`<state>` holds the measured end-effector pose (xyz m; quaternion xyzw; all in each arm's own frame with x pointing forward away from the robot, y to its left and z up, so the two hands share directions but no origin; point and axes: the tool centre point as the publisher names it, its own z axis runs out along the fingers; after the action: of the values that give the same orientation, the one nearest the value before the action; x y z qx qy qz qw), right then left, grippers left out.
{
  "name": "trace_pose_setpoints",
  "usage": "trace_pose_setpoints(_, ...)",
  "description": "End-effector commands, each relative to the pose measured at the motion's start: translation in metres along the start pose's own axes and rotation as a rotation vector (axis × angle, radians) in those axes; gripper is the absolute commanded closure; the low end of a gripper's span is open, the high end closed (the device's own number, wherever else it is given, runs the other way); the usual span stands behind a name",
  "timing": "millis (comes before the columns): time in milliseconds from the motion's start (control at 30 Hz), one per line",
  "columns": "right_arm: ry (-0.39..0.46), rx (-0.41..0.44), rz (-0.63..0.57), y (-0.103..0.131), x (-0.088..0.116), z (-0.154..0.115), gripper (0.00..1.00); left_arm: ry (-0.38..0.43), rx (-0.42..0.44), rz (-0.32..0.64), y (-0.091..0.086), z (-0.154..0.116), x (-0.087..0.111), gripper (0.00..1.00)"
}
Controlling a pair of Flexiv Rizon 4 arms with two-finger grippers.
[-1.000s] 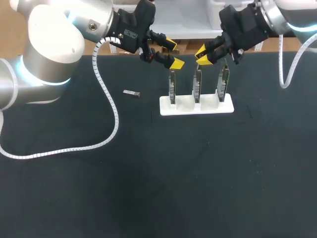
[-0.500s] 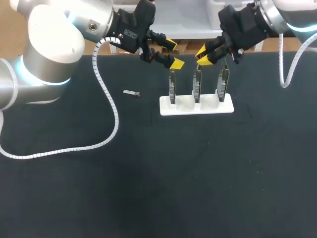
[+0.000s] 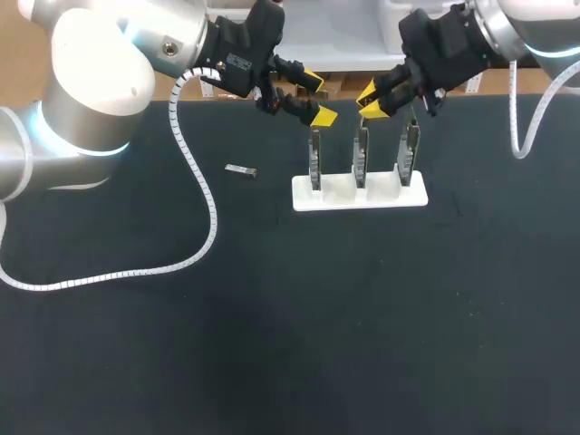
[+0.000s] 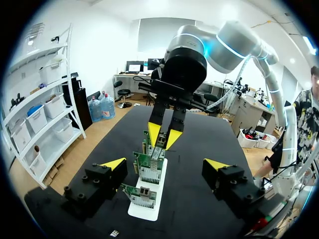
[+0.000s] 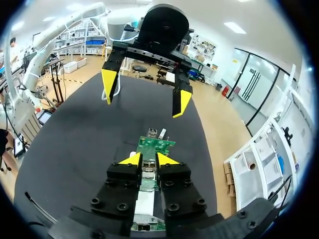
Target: Pick up the optical module with the left hand, and insert it into the network port with the right hand.
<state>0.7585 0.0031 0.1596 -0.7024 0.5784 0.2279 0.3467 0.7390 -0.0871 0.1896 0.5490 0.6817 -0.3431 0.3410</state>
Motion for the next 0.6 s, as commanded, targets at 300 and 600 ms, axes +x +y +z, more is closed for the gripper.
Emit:
trace_pose_setpoints(300, 0.021, -0.004, -0.019, -0.0006, -0.0022, 0.0026, 1.0, 0.006, -0.003, -0.003, -0.0006, 0.0, -0.0011, 0.0)
trace_pose_setpoints(600, 0.028, 0.003, -0.025, -0.0015, -0.0029, 0.0, 1.0, 0.006, -0.003, -0.003, -0.0006, 0.0, -0.0011, 0.0)
